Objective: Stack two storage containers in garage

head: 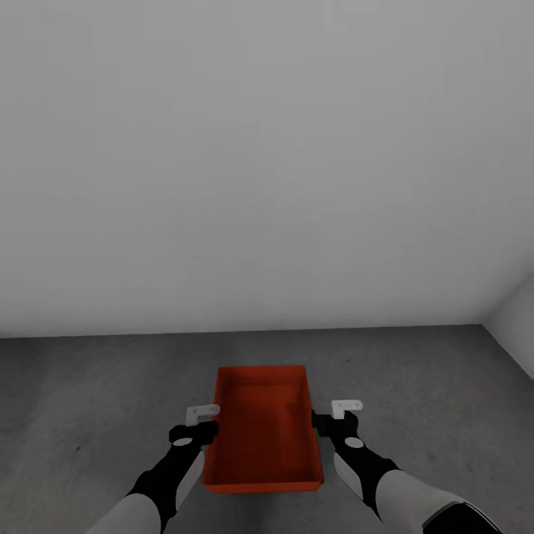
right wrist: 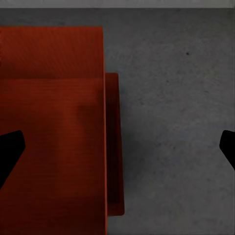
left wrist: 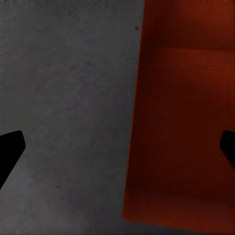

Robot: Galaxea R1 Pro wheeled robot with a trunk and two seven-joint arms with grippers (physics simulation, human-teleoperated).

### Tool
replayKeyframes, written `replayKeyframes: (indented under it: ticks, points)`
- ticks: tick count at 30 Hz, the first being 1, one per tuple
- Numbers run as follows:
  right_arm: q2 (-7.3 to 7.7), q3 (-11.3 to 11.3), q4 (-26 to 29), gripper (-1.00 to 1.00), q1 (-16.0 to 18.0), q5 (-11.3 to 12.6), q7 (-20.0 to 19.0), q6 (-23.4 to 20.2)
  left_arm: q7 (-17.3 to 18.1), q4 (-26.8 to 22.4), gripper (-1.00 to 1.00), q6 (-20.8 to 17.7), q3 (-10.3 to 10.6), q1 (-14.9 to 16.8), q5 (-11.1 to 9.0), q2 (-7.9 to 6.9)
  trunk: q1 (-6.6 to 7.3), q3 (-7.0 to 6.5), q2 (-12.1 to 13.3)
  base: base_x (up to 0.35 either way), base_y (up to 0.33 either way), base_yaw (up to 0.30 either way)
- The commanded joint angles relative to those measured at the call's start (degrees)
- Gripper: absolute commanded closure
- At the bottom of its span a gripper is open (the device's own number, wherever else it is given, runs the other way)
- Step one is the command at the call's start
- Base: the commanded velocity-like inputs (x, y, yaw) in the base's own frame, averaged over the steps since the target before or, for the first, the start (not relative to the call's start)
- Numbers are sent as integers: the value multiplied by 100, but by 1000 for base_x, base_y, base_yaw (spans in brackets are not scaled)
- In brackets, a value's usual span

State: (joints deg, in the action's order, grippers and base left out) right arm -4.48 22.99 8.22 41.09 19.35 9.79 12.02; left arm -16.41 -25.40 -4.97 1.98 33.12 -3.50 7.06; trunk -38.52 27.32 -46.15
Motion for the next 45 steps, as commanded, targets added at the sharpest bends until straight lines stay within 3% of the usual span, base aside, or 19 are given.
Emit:
replayKeyframes:
  ticks: [1,14,27,45]
  points:
    - [0,49,-5,-100,5,51,23,20,-29,-11,-100,-31,22,1,-37,-2,22,-13,37,0,0,0]
    - [0,48,-5,-100,5,51,23,20,53,-13,-100,-35,30,1,-36,2,307,-246,559,0,0,0]
    - [0,48,-5,-100,5,51,23,23,19,-7,-100,-45,22,1,-51,7,307,-246,559,-31,7,0]
    - [0,48,-5,-100,5,51,23,26,-20,-1,-100,-74,13,1,-54,15,307,-246,559,-288,100,0]
